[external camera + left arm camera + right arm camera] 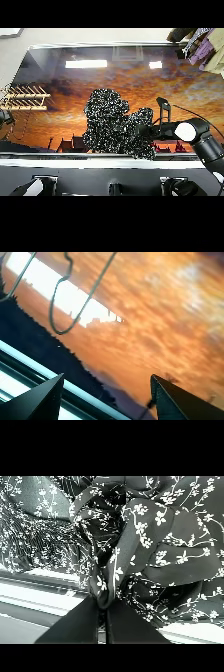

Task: Fold the clothes and pants, and hang the long-sleeved shirts on hangers.

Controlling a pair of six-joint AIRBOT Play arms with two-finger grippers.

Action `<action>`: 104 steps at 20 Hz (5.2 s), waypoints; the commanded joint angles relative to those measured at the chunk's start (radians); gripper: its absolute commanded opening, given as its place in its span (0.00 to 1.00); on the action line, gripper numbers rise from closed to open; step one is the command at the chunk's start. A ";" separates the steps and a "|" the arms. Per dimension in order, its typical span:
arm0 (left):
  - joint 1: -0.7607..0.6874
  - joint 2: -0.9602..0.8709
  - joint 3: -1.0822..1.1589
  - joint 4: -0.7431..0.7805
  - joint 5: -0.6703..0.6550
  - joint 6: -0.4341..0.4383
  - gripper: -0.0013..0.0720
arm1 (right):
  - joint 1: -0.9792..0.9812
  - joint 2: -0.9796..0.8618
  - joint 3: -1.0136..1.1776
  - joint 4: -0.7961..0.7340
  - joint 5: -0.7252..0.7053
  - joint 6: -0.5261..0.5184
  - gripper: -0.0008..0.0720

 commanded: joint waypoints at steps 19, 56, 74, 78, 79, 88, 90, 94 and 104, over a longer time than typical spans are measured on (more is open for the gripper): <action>0.154 -0.410 -0.042 -0.091 0.265 0.538 0.82 | 0.000 0.000 0.000 -0.082 0.021 -0.010 0.05; 0.105 -0.341 0.053 -0.092 0.249 0.450 0.04 | -0.001 0.000 0.000 -0.080 0.033 -0.006 0.05; -0.437 0.140 0.172 -0.101 0.209 0.383 0.04 | -0.001 0.000 0.002 -0.122 0.121 -0.006 0.05; -0.663 0.276 0.054 -0.121 0.207 0.389 0.04 | -0.001 0.000 0.002 -0.158 0.133 -0.006 0.05; -0.720 0.308 0.008 -0.142 0.199 0.431 0.04 | -0.001 0.000 0.002 -0.169 0.133 -0.006 0.05; -1.172 0.432 -0.185 -0.226 0.138 0.360 0.04 | -0.001 0.000 0.002 -0.248 0.135 0.069 0.05; -1.238 0.433 -0.196 -0.226 0.123 0.336 0.04 | -0.001 0.000 0.002 -0.262 0.150 0.105 0.05; -1.324 0.453 -0.204 -0.226 0.094 0.300 0.04 | 0.000 0.000 0.002 -0.327 0.202 0.206 0.05; -1.329 0.604 -0.204 -0.235 -0.043 0.222 0.04 | -0.001 0.000 0.002 -0.393 0.171 0.377 0.05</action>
